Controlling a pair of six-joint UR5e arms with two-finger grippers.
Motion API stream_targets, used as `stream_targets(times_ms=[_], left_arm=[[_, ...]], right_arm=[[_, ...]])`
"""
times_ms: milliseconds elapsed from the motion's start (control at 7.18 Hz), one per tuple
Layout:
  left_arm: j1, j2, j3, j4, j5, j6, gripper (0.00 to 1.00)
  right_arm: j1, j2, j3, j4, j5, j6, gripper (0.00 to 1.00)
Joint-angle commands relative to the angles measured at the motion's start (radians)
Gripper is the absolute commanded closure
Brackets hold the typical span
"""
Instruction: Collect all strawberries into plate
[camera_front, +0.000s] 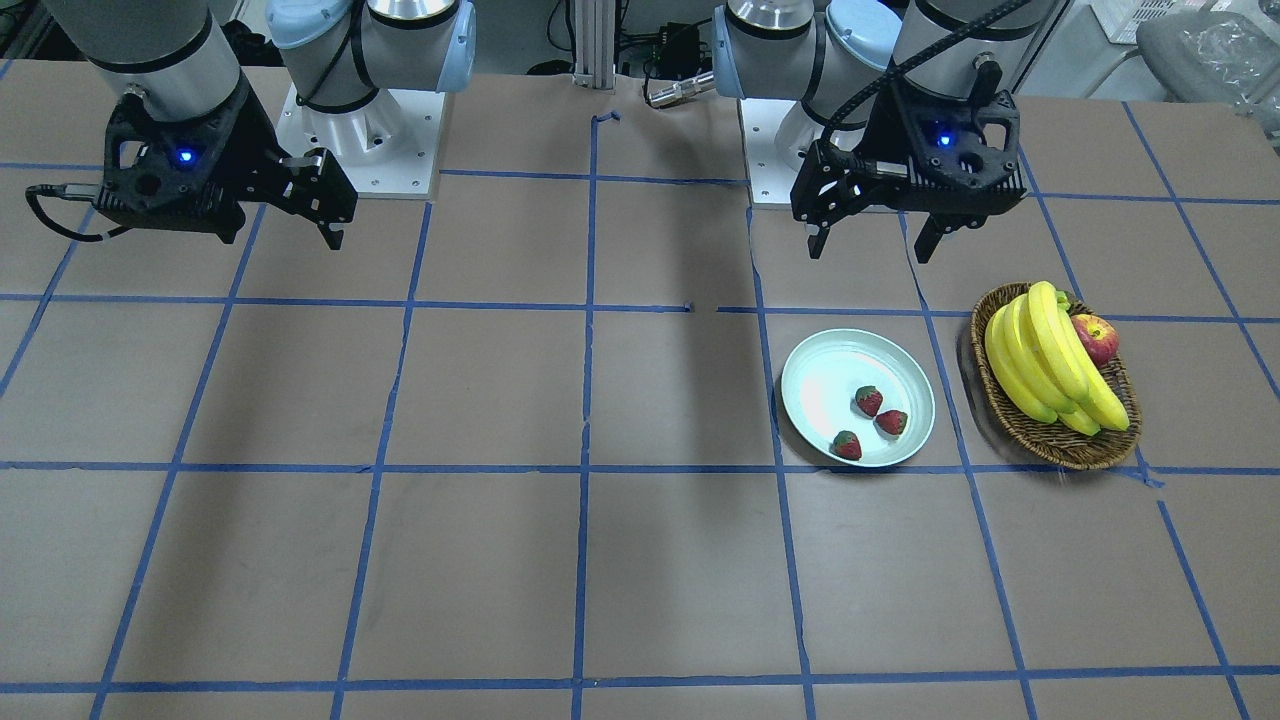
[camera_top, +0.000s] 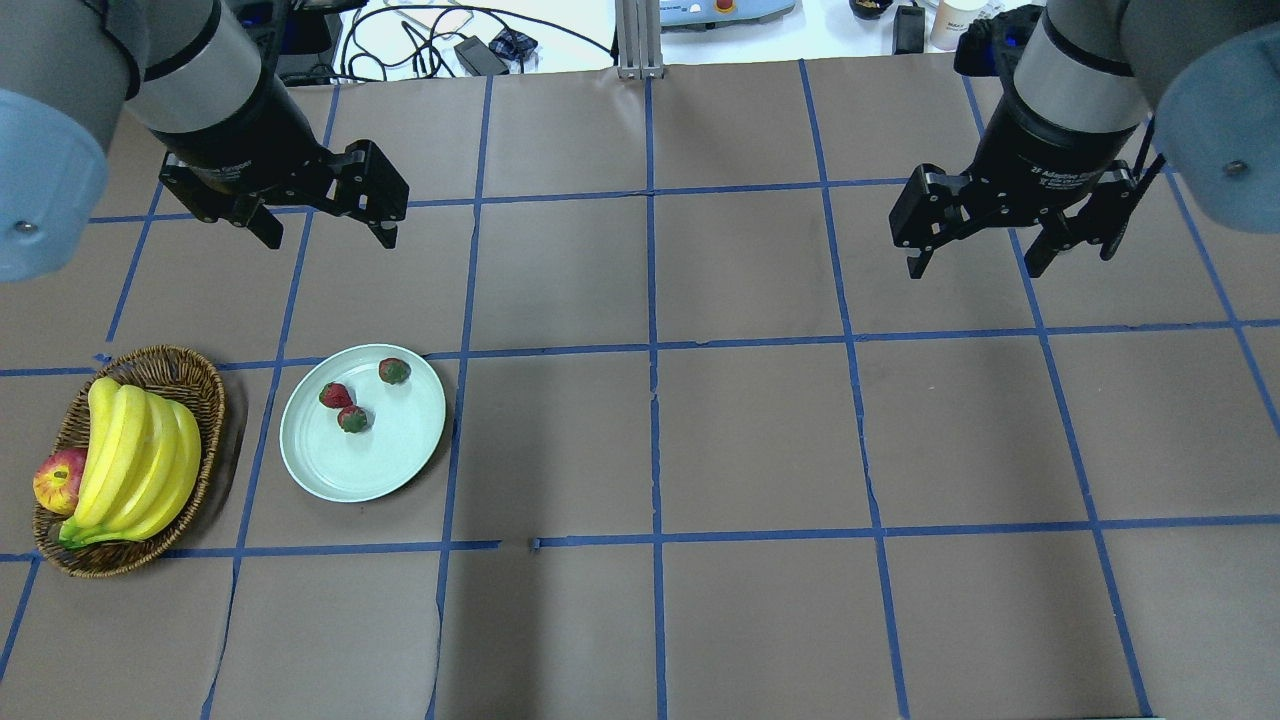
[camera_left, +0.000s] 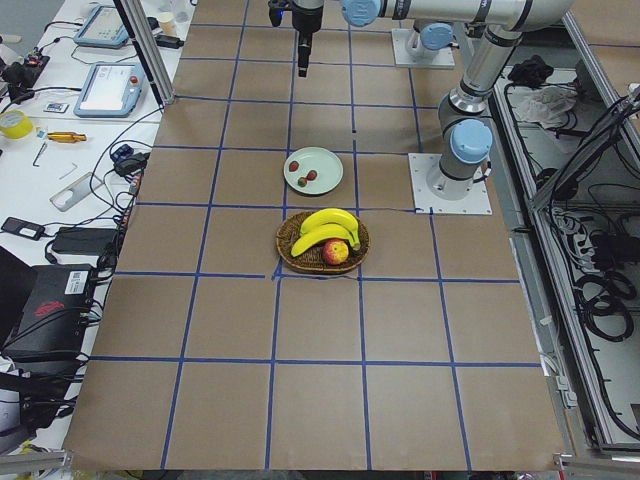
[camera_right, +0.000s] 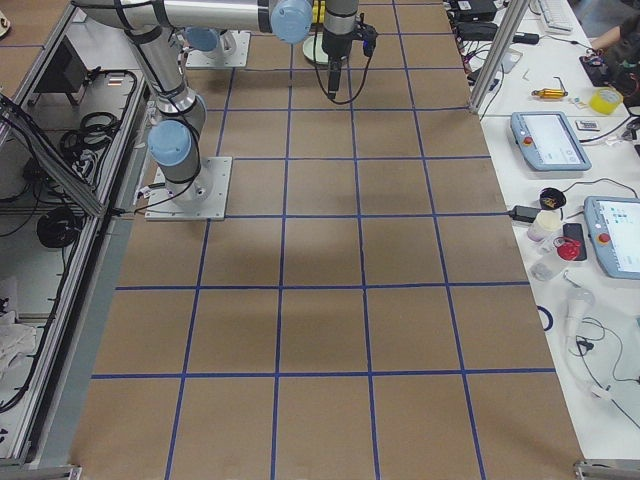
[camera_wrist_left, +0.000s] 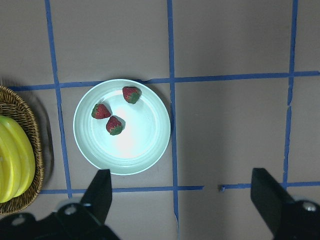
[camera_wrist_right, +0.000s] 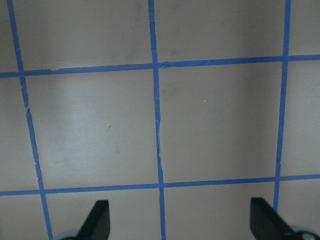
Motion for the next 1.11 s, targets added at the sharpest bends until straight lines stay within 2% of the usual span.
stream_targets(times_ms=[0, 975], left_arm=[[0.003, -0.005, -0.002, 0.006, -0.022, 0.021, 0.00], [0.003, 0.001, -0.002, 0.006, -0.023, 0.021, 0.00]], right_arm=[[0.000, 0.000, -0.001, 0.001, 0.007, 0.000, 0.00], [0.000, -0.002, -0.001, 0.001, -0.001, 0.000, 0.00]])
